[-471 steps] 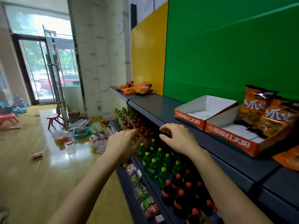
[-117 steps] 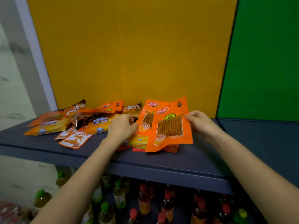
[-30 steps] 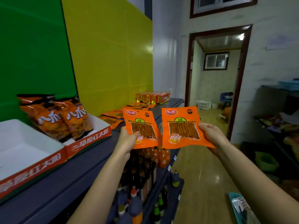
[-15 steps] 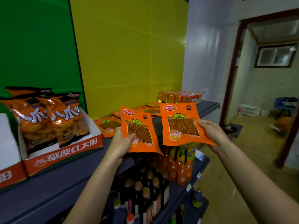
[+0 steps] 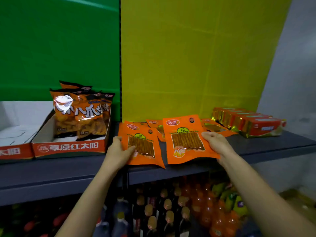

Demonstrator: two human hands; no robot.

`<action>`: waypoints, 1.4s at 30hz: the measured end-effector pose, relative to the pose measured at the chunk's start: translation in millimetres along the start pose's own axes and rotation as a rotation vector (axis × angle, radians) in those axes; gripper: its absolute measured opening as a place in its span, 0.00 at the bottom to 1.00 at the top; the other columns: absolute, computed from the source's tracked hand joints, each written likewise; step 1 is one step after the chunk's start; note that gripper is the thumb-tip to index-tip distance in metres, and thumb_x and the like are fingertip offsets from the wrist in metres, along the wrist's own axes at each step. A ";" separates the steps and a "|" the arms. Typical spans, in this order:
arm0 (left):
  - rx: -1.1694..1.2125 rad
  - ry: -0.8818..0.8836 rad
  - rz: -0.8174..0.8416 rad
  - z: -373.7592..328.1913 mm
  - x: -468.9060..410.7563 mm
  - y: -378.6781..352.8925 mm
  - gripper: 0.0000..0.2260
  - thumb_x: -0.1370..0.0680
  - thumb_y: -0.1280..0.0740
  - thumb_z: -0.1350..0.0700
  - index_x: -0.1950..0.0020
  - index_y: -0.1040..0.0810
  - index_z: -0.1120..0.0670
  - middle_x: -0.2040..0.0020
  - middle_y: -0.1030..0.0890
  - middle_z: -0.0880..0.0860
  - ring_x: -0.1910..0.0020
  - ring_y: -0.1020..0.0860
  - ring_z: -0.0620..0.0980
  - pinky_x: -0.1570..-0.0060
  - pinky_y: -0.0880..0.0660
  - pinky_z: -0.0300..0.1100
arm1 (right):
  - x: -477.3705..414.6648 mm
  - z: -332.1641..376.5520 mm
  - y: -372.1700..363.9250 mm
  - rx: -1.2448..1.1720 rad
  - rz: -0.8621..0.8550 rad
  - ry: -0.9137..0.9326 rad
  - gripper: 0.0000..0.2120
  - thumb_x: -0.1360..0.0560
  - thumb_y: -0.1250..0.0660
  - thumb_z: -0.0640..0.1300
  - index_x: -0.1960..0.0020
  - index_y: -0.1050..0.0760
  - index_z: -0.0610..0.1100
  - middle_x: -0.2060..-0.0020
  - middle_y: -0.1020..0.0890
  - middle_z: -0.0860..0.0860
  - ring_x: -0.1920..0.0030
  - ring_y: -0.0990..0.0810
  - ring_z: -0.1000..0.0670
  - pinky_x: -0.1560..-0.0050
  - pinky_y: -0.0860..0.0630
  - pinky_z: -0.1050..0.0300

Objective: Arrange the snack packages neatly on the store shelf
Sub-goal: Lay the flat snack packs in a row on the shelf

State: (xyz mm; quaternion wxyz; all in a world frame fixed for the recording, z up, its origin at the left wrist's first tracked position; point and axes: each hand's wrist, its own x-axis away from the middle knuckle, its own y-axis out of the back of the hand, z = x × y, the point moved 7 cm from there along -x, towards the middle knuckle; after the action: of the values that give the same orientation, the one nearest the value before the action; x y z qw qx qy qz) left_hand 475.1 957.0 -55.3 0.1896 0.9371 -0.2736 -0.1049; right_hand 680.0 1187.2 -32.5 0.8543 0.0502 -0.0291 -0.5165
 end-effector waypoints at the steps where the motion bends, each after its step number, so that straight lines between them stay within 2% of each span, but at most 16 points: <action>1: -0.056 0.001 -0.031 0.0 0.4 0.6 0.26 0.23 0.33 0.55 0.29 0.39 0.58 0.34 0.27 0.60 0.37 0.26 0.58 0.38 0.30 0.49 | -5.6 -1.2 -5.0 0.019 0.018 0.008 0.16 0.21 0.40 0.44 0.35 0.28 0.39 0.58 0.20 0.46 0.65 0.22 0.52 0.72 0.26 0.62; 4: -0.216 -0.007 -0.107 -1.1 3.3 1.4 0.27 0.23 0.33 0.53 0.29 0.40 0.59 0.33 0.28 0.61 0.35 0.28 0.60 0.38 0.31 0.50 | -20.3 -5.4 -19.7 0.088 0.075 0.026 0.15 0.21 0.40 0.43 0.36 0.27 0.39 0.47 0.21 0.40 0.65 0.23 0.53 0.74 0.27 0.64; 6: -0.323 -0.017 -0.154 -1.9 5.6 1.4 0.26 0.23 0.34 0.52 0.30 0.40 0.59 0.34 0.27 0.61 0.37 0.27 0.61 0.40 0.29 0.51 | -28.5 -9.3 -27.9 0.131 0.107 0.037 0.15 0.21 0.40 0.42 0.37 0.27 0.38 0.44 0.21 0.38 0.65 0.24 0.52 0.71 0.28 0.62; 9: -0.479 -0.035 -0.209 -2.4 9.9 0.8 0.23 0.23 0.35 0.48 0.33 0.38 0.57 0.39 0.24 0.58 0.41 0.24 0.59 0.47 0.28 0.50 | -38.9 -9.8 -33.4 0.298 0.072 0.127 0.12 0.21 0.39 0.40 0.42 0.23 0.36 0.43 0.20 0.40 0.54 0.21 0.46 0.61 0.28 0.61; 11: -0.619 -0.062 -0.257 -4.6 13.8 1.1 0.21 0.23 0.37 0.46 0.36 0.35 0.56 0.42 0.23 0.57 0.44 0.23 0.57 0.51 0.27 0.48 | -42.9 -4.8 -35.2 0.488 0.044 0.212 0.10 0.23 0.38 0.40 0.52 0.19 0.37 0.51 0.19 0.44 0.48 0.21 0.44 0.55 0.29 0.58; 13: -0.734 -0.099 -0.313 -7.8 17.1 1.3 0.19 0.23 0.39 0.43 0.40 0.33 0.55 0.45 0.21 0.55 0.46 0.22 0.56 0.53 0.27 0.47 | -45.2 -1.2 -37.8 0.674 0.048 0.268 0.13 0.24 0.39 0.39 0.66 0.22 0.41 0.66 0.23 0.46 0.56 0.20 0.41 0.62 0.29 0.54; 15: -0.814 -0.128 -0.347 -10.0 17.7 0.7 0.18 0.23 0.40 0.42 0.44 0.31 0.55 0.47 0.20 0.54 0.48 0.21 0.55 0.56 0.28 0.45 | -50.0 -1.6 -39.8 0.805 0.055 0.303 0.17 0.26 0.39 0.40 0.74 0.31 0.43 0.73 0.27 0.46 0.62 0.23 0.40 0.70 0.35 0.55; 16: -0.841 -0.144 -0.360 -10.8 17.1 0.5 0.17 0.23 0.41 0.41 0.45 0.30 0.54 0.48 0.20 0.53 0.49 0.21 0.54 0.57 0.29 0.44 | -51.4 -1.7 -40.9 0.861 0.056 0.319 0.17 0.26 0.39 0.41 0.73 0.30 0.43 0.72 0.26 0.47 0.61 0.22 0.40 0.69 0.36 0.55; 18: -0.898 -0.176 -0.389 -13.9 16.8 0.9 0.17 0.23 0.41 0.40 0.47 0.28 0.54 0.48 0.20 0.52 0.49 0.21 0.52 0.57 0.29 0.43 | -49.0 1.3 -42.3 0.988 0.038 0.352 0.11 0.24 0.38 0.45 0.62 0.24 0.42 0.62 0.21 0.45 0.53 0.22 0.40 0.62 0.32 0.55; 20: -0.978 -0.212 -0.433 -18.1 17.9 2.4 0.18 0.23 0.42 0.40 0.47 0.26 0.54 0.48 0.21 0.52 0.49 0.22 0.51 0.54 0.28 0.44 | -43.5 8.7 -44.0 1.116 -0.016 0.433 0.11 0.23 0.39 0.47 0.49 0.24 0.40 0.51 0.20 0.43 0.48 0.22 0.41 0.56 0.28 0.52; 22: -1.025 -0.258 -0.479 -23.8 22.1 5.6 0.19 0.22 0.43 0.40 0.47 0.24 0.55 0.47 0.21 0.52 0.48 0.22 0.52 0.50 0.29 0.44 | -34.2 20.6 -47.8 1.189 -0.065 0.550 0.12 0.23 0.39 0.47 0.45 0.25 0.40 0.47 0.20 0.43 0.45 0.22 0.40 0.52 0.26 0.51; 26: -0.980 -0.419 -0.486 -36.7 28.9 17.8 0.14 0.22 0.39 0.46 0.52 0.22 0.56 0.53 0.18 0.54 0.54 0.20 0.54 0.54 0.29 0.46 | -12.5 46.2 -78.9 1.108 0.069 0.769 0.10 0.23 0.38 0.48 0.46 0.25 0.45 0.46 0.20 0.47 0.45 0.22 0.43 0.50 0.26 0.51; 31: -1.118 -0.444 -0.570 -38.3 45.9 67.2 0.07 0.29 0.31 0.54 0.64 0.23 0.55 0.68 0.20 0.53 0.71 0.21 0.55 0.74 0.35 0.40 | 42.5 74.4 -155.4 0.864 0.343 0.993 0.06 0.25 0.36 0.47 0.51 0.23 0.49 0.52 0.18 0.51 0.50 0.20 0.47 0.51 0.25 0.52; 34: -1.107 -0.365 -0.604 -20.5 60.3 113.4 0.07 0.27 0.31 0.54 0.62 0.22 0.56 0.65 0.19 0.54 0.68 0.21 0.56 0.70 0.38 0.39 | 86.9 81.1 -205.6 0.796 0.495 1.091 0.06 0.26 0.36 0.48 0.51 0.22 0.51 0.54 0.18 0.53 0.53 0.20 0.50 0.51 0.24 0.52; 38: -1.100 -0.210 -0.665 17.4 86.1 185.8 0.11 0.27 0.38 0.51 0.62 0.23 0.57 0.64 0.18 0.56 0.65 0.20 0.60 0.70 0.29 0.46 | 144.4 88.4 -268.3 0.699 0.649 1.175 0.08 0.24 0.36 0.48 0.47 0.22 0.50 0.51 0.19 0.55 0.56 0.24 0.56 0.55 0.26 0.59; 42: -1.122 -0.119 -0.739 53.4 120.5 261.1 0.15 0.26 0.43 0.47 0.60 0.23 0.56 0.61 0.18 0.55 0.59 0.19 0.59 0.67 0.27 0.46 | 201.1 90.3 -339.2 0.646 0.776 1.214 0.09 0.24 0.37 0.48 0.47 0.22 0.50 0.49 0.19 0.52 0.52 0.21 0.51 0.50 0.22 0.52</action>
State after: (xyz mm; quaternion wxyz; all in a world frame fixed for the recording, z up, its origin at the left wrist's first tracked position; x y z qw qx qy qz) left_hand 435.4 671.2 -7.1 0.5838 0.7214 0.1512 -0.3405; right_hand 465.9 847.6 17.4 0.7831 0.5553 0.2785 -0.0295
